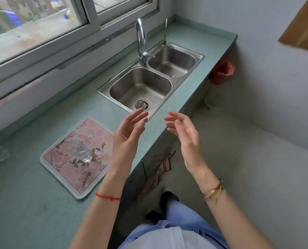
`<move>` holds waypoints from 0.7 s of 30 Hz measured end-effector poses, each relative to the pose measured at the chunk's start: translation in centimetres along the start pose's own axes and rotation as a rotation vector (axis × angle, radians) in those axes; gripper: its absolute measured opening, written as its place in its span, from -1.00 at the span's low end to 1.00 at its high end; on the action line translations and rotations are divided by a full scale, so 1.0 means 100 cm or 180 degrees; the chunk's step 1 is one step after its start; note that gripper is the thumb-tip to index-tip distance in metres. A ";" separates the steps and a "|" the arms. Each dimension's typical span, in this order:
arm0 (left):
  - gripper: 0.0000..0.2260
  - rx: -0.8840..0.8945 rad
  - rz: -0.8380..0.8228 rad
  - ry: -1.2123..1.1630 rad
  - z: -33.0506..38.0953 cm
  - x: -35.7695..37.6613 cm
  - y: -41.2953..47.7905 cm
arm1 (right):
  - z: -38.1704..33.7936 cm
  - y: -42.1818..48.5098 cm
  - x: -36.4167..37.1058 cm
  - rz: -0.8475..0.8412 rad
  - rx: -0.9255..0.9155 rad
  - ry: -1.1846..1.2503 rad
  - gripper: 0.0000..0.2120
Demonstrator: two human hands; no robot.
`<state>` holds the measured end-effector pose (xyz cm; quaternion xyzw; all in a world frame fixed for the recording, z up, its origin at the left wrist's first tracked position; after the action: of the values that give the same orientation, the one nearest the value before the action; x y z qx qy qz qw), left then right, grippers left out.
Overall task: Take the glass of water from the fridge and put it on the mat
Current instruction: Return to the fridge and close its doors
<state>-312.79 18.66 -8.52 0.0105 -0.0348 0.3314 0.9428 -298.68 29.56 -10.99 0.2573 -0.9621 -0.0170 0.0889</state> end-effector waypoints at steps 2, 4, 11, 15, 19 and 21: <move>-0.67 -0.0021 -0.0259 0.0019 0.000 0.031 0.003 | -0.008 -0.008 -0.031 0.0326 -0.0061 0.0025 -0.68; -0.69 -0.0041 -0.0528 0.0042 -0.002 0.063 0.005 | -0.016 -0.016 -0.060 0.0601 -0.0100 0.0026 -0.70; -0.70 -0.0077 -0.1295 0.0067 -0.008 0.178 -0.002 | -0.042 -0.053 -0.163 0.1376 -0.0237 -0.0109 -0.70; -0.69 -0.0021 -0.1735 0.0129 -0.007 0.253 -0.018 | -0.057 -0.081 -0.228 0.1798 -0.0336 -0.0150 -0.68; -0.72 0.0022 -0.2215 0.0139 -0.010 0.333 -0.045 | -0.075 -0.117 -0.298 0.2278 -0.0507 -0.0197 -0.73; -0.72 0.0027 -0.2382 0.0122 -0.011 0.364 -0.056 | -0.082 -0.132 -0.325 0.2461 -0.0552 -0.0238 -0.75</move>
<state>-280.85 37.07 -6.98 0.0201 -0.0095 -0.0358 0.9991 -263.06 34.39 -9.23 -0.1330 -0.9856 -0.0728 0.0751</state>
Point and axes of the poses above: each hand's wrist, its own y-axis towards the middle knuckle, its own x-axis out of the palm, z = x × y, the point moved 10 cm from there along y, towards the middle knuckle, and after that the axes turned 3 degrees about y, right-handed, at the moved point
